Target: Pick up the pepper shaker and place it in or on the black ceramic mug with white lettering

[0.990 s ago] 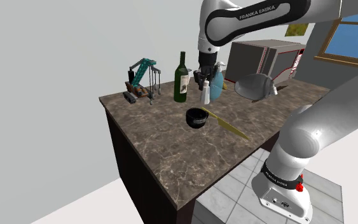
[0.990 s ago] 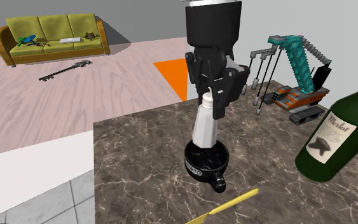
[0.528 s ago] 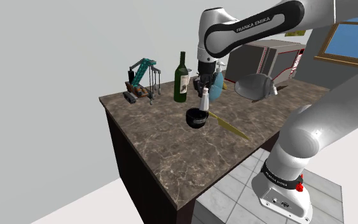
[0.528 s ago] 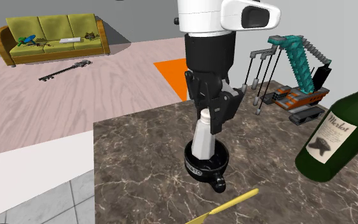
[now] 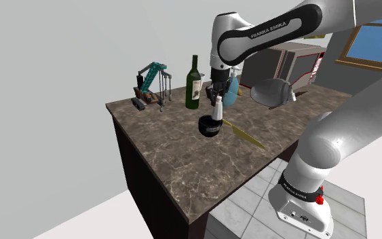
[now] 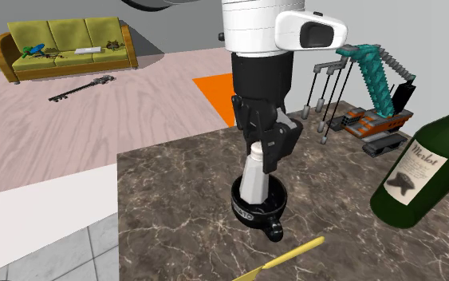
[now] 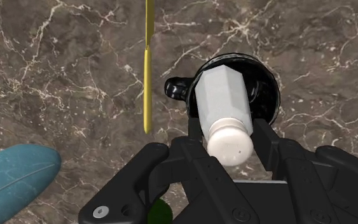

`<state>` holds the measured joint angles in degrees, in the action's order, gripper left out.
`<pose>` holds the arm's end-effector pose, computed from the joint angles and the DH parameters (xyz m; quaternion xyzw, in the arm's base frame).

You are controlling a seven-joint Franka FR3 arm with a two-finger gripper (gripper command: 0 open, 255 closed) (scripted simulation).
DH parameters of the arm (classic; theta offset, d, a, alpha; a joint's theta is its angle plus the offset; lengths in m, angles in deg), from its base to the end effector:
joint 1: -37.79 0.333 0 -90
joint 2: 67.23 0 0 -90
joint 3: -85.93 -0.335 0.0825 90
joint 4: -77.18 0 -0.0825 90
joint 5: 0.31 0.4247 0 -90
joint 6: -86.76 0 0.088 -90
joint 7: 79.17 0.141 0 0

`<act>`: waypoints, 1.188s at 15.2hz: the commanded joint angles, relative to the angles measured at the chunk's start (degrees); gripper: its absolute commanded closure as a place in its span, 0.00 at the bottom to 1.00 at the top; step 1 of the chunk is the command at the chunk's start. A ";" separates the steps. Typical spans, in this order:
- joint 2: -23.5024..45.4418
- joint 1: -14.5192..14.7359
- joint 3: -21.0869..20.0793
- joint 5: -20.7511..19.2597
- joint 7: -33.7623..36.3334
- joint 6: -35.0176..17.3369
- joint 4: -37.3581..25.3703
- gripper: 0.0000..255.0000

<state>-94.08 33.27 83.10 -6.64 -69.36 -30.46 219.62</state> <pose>0.4327 -0.0225 0.4221 0.9950 -0.0780 0.0178 0.0595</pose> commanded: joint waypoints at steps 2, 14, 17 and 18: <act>0.00 0.00 0.00 0.00 0.00 -0.01 0.00 0.00; -1.86 0.39 -0.43 0.64 -0.27 7.73 -5.86 0.00; -1.86 0.39 -0.43 0.64 -0.27 7.73 -5.86 0.00; -1.86 0.39 -0.43 0.64 -0.27 7.71 -5.85 0.00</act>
